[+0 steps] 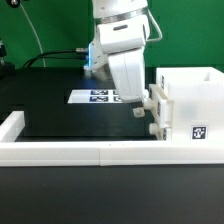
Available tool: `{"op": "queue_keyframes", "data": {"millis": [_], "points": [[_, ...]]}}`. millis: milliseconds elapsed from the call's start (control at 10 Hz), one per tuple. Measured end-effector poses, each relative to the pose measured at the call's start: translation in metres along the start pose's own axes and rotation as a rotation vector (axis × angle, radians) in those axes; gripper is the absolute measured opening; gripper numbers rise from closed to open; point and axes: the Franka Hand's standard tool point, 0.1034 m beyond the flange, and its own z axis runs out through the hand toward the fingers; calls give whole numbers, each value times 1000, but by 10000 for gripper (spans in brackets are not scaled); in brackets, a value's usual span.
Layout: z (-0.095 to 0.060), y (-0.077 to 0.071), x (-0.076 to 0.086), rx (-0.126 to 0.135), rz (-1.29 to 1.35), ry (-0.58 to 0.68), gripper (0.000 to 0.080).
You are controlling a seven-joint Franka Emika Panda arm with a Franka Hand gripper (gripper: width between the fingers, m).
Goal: Assemble drawer
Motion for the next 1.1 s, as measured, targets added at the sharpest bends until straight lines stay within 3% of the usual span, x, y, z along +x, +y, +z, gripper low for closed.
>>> {"op": "queue_keyframes", "data": {"millis": [400, 1100], "points": [[-6, 7, 7, 1, 21, 2, 649], [-6, 8, 6, -1, 32, 1, 649]]}}
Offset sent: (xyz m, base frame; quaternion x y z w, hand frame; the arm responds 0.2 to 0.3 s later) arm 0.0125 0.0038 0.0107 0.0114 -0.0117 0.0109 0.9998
